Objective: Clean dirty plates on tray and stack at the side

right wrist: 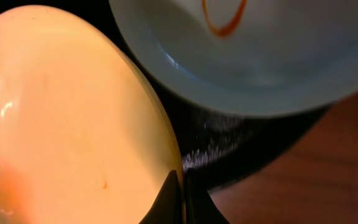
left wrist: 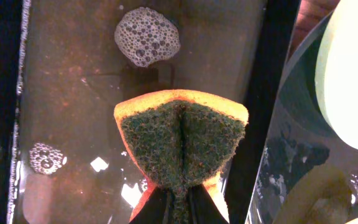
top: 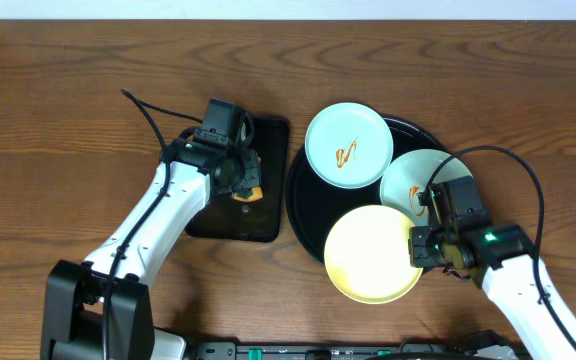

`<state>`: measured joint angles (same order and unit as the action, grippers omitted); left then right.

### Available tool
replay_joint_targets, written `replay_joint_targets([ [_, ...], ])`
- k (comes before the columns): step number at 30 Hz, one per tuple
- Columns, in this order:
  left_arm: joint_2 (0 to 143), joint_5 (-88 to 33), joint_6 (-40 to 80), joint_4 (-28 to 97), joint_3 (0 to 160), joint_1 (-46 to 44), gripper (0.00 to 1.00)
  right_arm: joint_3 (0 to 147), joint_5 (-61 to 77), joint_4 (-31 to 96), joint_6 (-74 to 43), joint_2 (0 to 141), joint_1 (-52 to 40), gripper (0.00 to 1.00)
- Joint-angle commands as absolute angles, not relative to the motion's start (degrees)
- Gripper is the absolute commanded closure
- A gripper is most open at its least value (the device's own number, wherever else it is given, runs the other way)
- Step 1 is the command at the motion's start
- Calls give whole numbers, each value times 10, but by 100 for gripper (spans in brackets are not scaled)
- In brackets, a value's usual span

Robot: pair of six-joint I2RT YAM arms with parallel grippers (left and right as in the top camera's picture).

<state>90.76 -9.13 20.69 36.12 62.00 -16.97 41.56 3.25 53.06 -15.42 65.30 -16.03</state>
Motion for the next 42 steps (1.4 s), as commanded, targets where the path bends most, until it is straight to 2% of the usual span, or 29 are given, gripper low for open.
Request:
replay_joint_targets([
  [1,905,-104,197,362,621,-168,92,478,46,557,-178,681,-165,99],
  [7,905,-105,197,363,621,-168,92,549,44,628,-191,741,-165,99],
  [16,905,-105,197,364,621,-168,92,551,37,681,-199,742,-165,99],
  [21,905,-105,197,364,621,-168,92,551,-10,614,-218,742,-166,99],
  [26,905,-105,197,367,621,-168,92,551,51,532,-216,742,-166,99],
  [36,905,-105,197,369,621,-168,92,550,41,661,-212,743,-166,99],
  [42,905,-105,197,369,621,-168,92,551,15,596,-215,743,-165,99],
])
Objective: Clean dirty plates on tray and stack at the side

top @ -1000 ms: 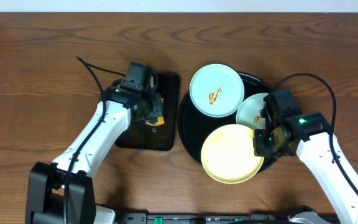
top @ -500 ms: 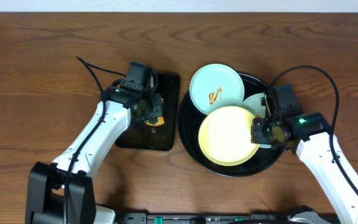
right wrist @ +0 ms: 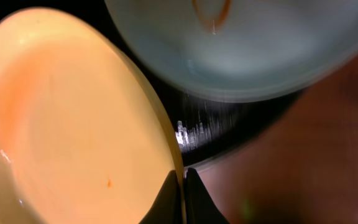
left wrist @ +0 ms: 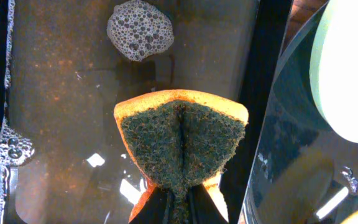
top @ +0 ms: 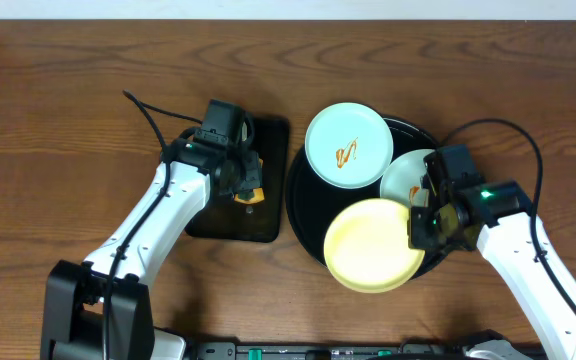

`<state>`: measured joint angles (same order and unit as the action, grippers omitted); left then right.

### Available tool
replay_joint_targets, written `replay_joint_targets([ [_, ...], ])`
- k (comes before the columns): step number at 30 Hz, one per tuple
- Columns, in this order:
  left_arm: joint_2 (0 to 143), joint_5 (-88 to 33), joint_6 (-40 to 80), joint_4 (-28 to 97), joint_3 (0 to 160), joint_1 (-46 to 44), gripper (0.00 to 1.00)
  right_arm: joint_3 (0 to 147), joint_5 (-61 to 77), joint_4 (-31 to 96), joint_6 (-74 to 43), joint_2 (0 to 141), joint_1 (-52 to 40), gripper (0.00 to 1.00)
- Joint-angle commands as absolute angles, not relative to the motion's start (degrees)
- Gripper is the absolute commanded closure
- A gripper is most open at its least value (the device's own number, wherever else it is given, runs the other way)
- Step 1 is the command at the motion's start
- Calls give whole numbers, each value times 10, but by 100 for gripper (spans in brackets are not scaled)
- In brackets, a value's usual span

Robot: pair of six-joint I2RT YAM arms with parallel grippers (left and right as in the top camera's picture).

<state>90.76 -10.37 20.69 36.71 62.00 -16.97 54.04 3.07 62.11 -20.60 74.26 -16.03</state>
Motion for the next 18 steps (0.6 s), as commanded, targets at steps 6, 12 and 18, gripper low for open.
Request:
replay_joint_targets([
  [6,905,-105,197,369,621,-168,92,551,101,526,-227,743,-166,99],
  [12,905,-105,197,369,621,-168,92,550,25,675,-256,743,-166,99],
  [18,905,-105,197,369,621,-168,92,550,-24,646,-286,743,-165,99],
])
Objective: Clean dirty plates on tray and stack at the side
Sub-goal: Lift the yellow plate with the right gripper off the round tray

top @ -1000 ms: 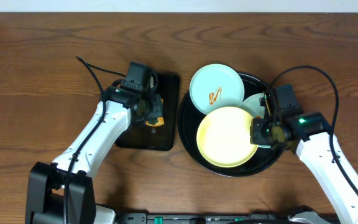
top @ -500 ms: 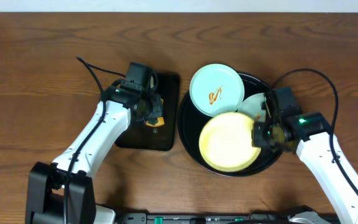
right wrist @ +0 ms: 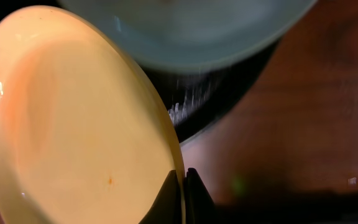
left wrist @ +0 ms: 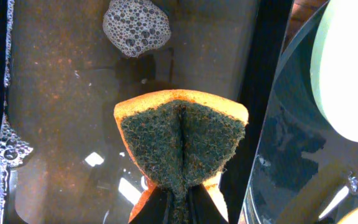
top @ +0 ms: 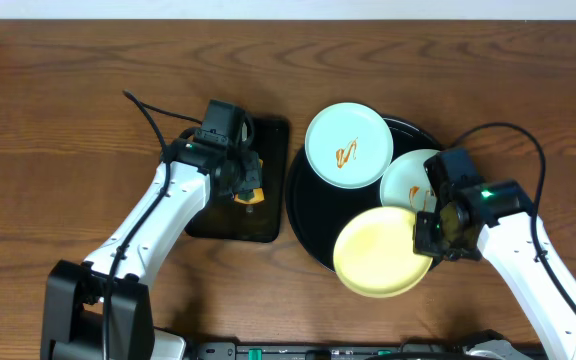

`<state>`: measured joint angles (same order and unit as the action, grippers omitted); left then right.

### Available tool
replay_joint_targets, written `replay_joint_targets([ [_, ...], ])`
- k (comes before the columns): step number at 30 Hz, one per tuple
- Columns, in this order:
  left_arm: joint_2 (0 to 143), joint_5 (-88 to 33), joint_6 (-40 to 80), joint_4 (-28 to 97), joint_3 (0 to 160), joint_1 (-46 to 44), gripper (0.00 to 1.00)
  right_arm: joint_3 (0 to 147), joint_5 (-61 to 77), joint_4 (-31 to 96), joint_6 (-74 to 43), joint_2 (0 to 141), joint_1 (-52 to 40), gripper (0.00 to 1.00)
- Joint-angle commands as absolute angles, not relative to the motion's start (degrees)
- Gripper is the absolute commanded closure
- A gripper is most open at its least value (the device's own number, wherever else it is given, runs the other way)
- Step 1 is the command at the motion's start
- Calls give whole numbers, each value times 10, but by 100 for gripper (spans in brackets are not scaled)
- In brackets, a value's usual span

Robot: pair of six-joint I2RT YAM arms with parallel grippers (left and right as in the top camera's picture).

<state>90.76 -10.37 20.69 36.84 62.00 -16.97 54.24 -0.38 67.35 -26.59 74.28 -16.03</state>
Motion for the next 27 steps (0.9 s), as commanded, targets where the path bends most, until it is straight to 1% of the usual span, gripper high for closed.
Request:
replay_joint_targets([
  [1,905,-105,197,370,621,-168,92,551,7,621,-257,743,-166,99],
  [3,905,-105,197,371,621,-168,93,551,81,577,-194,743,-166,99],
  [6,905,-105,197,371,621,-168,92,551,105,571,-188,743,-166,99],
  [8,905,-105,197,371,621,-168,92,551,80,597,-193,743,-166,99],
  [13,905,-105,197,371,621,-168,92,550,-47,682,-249,743,-166,99],
  [18,905,-105,197,371,621,-168,92,553,-60,638,-244,741,-166,99],
  [23,905,-105,197,371,621,-168,92,582,-66,606,-209,734,-166,99],
  [27,905,-105,197,371,621,-168,92,610,-131,602,-192,721,-178,99],
])
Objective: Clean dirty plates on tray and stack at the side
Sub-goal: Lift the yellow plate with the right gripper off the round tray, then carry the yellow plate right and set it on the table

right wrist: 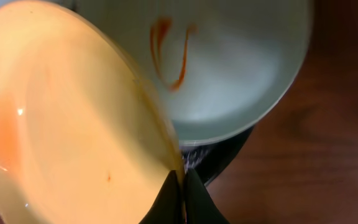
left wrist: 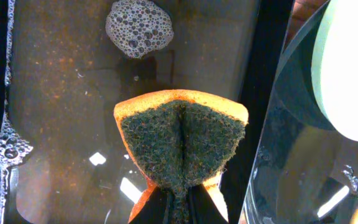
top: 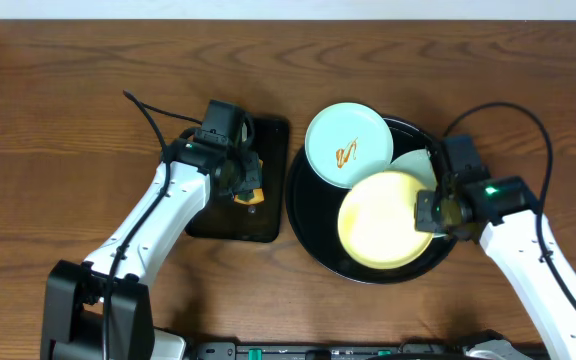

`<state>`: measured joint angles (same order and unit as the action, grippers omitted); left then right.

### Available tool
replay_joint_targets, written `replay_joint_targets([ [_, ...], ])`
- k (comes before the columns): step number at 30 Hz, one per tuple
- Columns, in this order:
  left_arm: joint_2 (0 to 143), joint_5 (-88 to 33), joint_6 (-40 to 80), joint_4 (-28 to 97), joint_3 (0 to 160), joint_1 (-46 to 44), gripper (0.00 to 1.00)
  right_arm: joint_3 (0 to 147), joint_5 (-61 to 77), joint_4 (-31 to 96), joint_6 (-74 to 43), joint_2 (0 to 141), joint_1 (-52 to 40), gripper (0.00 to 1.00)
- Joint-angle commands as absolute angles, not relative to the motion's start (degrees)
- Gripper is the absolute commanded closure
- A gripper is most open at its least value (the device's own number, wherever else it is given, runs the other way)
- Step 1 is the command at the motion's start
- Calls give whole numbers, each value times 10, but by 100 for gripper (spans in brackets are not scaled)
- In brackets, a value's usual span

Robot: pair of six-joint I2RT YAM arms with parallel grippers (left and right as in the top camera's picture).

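Observation:
My right gripper is shut on the right rim of a yellow plate, which hangs over the round black tray. A pale green plate with an orange sauce squiggle lies at the tray's upper left. Another pale green plate with a squiggle lies partly under the yellow one at the right. My left gripper is shut on a folded orange sponge with a dark green scrub face, held over the black rectangular water tray.
The water tray holds brownish water with patches of foam. Bare wooden table lies all round both trays. A black cable trails from the left arm.
My right gripper has carried the yellow plate up and back, from hanging over the tray's lower right edge to over the tray. The left gripper and sponge have stayed in place.
The yellow plate was held by its right rim at the tray's lower edge, overhanging the table. It shifted a little at each moment, still overhanging the edge. It now hangs over the tray. The left gripper held the sponge over the water tray throughout.

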<state>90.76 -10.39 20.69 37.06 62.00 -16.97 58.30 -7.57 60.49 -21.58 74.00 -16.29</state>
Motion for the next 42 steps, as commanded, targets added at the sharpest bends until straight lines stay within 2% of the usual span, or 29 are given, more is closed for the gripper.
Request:
replay_joint_targets([
  [1,905,-105,197,371,621,-168,92,613,-154,597,-184,716,-189,99],
  [14,905,-105,197,370,621,-168,93,614,-510,555,-131,709,-422,99],
  [21,905,-105,197,371,621,-168,92,614,-601,495,-60,709,-511,99],
  [35,905,-105,197,370,621,-168,93,614,-632,460,-52,709,-526,99],
  [39,905,-105,197,371,621,-168,92,614,-614,463,-122,709,-510,99],
  [42,905,-105,197,371,621,-168,92,614,-517,463,-171,709,-463,99],
])
